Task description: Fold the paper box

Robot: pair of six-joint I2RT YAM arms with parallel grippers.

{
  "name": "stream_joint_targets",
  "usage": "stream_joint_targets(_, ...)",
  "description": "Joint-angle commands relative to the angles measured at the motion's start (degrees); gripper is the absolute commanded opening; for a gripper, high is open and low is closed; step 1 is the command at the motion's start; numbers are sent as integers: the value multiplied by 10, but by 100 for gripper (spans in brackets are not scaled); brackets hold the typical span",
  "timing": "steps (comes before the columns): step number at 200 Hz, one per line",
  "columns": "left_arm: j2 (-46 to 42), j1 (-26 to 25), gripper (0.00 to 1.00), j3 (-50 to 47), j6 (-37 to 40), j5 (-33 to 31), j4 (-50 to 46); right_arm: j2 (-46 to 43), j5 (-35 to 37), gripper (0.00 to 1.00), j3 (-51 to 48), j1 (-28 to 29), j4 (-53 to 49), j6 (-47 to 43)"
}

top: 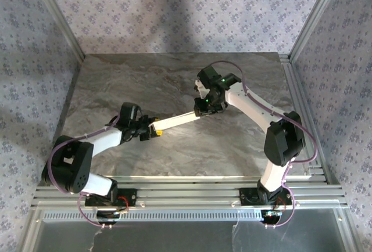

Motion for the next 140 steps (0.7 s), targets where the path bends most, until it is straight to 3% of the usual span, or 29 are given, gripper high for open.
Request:
stream_joint_targets(1,3,2,33,8,-282,1,-2,-75,22,54,-36,9,48,14)
stream_joint_targets(26,4,8,33,13,-277,6,-11,-143,39,82,-92,-27,107,124)
stream_joint_targets(73,11,11,32,18,-271,9,-16,-144,-57,82,-151,-94,90,460)
stream_joint_targets(110,16,11,31,24,-262,15,-18,-150,-143,85,-267,-98,224,737)
stream_joint_targets(140,21,12,30,24,-257,20,-16,-112,-178,85,-267,-114,274,828)
